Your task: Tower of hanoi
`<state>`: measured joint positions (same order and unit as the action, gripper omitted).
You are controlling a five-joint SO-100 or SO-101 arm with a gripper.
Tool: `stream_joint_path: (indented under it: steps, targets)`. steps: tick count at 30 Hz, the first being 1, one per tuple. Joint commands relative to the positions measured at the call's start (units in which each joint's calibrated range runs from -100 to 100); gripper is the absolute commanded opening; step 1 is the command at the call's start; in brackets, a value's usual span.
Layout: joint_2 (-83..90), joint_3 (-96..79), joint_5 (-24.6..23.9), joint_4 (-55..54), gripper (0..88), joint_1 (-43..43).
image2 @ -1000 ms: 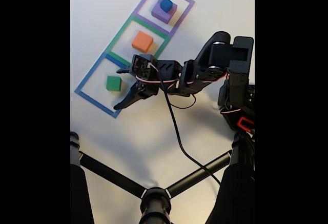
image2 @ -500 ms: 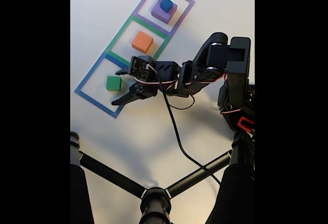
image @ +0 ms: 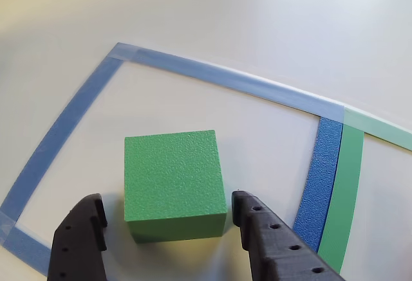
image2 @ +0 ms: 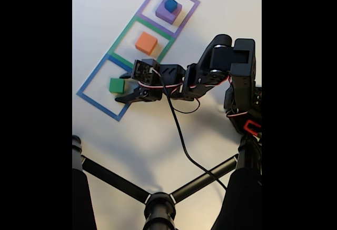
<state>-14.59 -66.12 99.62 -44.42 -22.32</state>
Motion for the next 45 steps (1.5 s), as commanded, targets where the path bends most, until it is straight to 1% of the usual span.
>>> stream_joint_path:
  steps: [1,14,24,32,35,40,45]
  targets:
    - [1.1,1.7,0.4,-1.0,18.6,-0.7]
    - [-0.7,4.6,0.4,-0.9,14.4,-1.0]
    - [-0.6,4.4,0.4,-0.9,7.4,-1.2]
    - [0.6,4.4,0.4,0.1,6.8,-1.5]
    - [3.6,4.4,0.4,3.9,6.9,-1.7]
    - [11.7,4.1,0.4,13.2,7.0,-2.3]
    - [20.8,6.9,0.4,26.9,7.1,-2.3]
